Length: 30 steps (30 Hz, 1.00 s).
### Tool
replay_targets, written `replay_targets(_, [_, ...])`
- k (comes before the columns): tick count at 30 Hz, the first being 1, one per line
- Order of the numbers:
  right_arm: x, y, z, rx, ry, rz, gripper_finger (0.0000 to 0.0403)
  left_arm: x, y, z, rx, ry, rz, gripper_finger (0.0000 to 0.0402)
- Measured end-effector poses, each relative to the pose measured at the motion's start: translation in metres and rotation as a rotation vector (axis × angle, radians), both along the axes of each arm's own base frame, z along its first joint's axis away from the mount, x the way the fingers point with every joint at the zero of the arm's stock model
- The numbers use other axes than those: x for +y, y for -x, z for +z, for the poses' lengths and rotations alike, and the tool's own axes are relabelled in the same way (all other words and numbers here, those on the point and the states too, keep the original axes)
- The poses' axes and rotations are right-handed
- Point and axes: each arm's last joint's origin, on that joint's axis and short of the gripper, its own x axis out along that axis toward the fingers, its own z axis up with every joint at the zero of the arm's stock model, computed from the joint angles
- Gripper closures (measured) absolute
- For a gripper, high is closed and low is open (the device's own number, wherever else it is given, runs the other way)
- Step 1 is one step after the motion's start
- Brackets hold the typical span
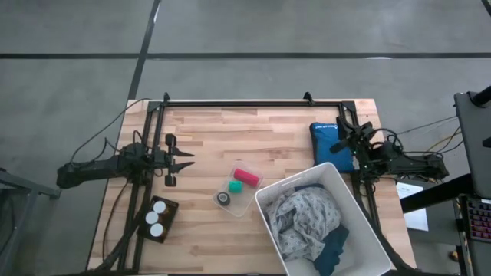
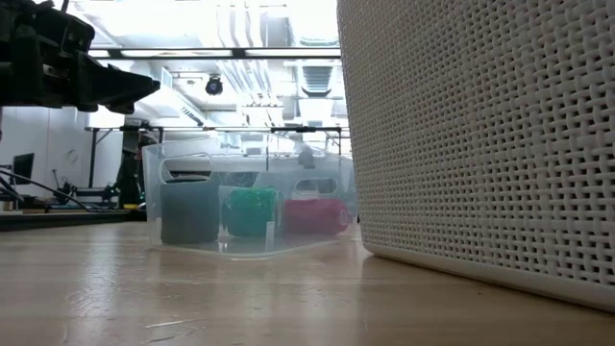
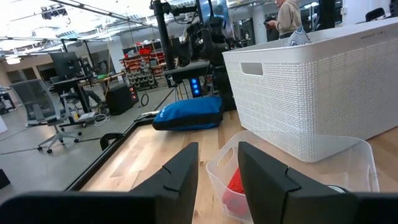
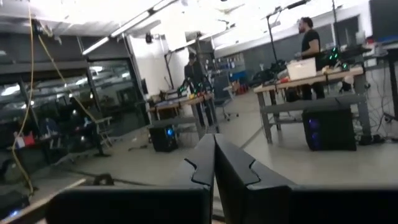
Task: Pick & Place Medicine items
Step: Return to Home Position
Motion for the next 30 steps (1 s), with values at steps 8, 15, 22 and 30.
replay_targets(8, [0.0, -0.004, -0.013, 0.044, -0.057, 0.021, 0.0394, 0.0, 0.0, 0.0, 0.0, 0.0, 0.0, 0.0284])
replay_targets(15, [0.0, -0.008, -0.028, 0.141, -0.084, 0.031, 0.0394, 0.0, 0.0, 0.0, 0.0, 0.0, 0.0, 0.0284])
replay_targets(22, [0.002, -0.012, -0.037, 0.212, -0.094, 0.126, 0.0394, 0.0, 0.0, 0.0, 0.0, 0.0, 0.0, 0.0284])
replay_targets(30, [0.004, -0.017, -0.041, 0.258, -0.102, 0.205, 0.0394, 0.0, 0.0, 0.0, 0.0, 0.0, 0.0, 0.0284])
